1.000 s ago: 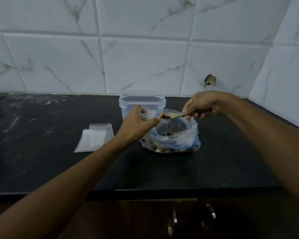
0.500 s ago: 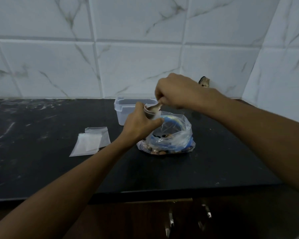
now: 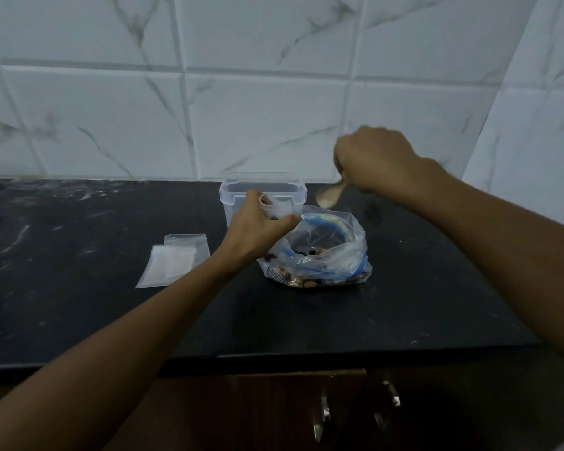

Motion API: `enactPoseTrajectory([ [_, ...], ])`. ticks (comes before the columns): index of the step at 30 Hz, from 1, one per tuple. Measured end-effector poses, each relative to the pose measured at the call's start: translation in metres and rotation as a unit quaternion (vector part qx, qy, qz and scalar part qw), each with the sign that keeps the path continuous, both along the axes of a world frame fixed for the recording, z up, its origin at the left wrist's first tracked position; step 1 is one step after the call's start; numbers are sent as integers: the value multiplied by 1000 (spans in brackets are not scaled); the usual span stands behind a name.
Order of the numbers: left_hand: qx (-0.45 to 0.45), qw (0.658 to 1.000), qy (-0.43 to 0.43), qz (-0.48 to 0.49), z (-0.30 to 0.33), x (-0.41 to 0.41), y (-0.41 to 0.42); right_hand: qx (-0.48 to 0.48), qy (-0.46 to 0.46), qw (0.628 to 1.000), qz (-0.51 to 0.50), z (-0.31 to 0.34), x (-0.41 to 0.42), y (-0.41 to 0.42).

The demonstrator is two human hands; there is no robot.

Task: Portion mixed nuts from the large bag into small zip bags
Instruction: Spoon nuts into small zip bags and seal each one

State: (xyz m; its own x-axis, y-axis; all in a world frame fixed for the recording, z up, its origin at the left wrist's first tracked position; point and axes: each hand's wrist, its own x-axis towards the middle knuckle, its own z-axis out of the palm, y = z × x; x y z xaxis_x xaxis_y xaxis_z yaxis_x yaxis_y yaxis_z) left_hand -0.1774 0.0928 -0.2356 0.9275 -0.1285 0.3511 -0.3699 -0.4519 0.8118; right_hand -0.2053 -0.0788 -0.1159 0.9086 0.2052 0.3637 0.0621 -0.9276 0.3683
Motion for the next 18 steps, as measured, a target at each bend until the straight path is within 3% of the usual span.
enactPoseTrajectory([
  [4,1,999,28,-32,-8,3,7,31,141,988,-49,-52,23,-10],
  [10,4,998,33,-50,-7,9,5,110,173,978,-42,-86,44,-5],
  [18,6,997,39,-61,-10,11,2,209,343,916,25,-93,51,4],
])
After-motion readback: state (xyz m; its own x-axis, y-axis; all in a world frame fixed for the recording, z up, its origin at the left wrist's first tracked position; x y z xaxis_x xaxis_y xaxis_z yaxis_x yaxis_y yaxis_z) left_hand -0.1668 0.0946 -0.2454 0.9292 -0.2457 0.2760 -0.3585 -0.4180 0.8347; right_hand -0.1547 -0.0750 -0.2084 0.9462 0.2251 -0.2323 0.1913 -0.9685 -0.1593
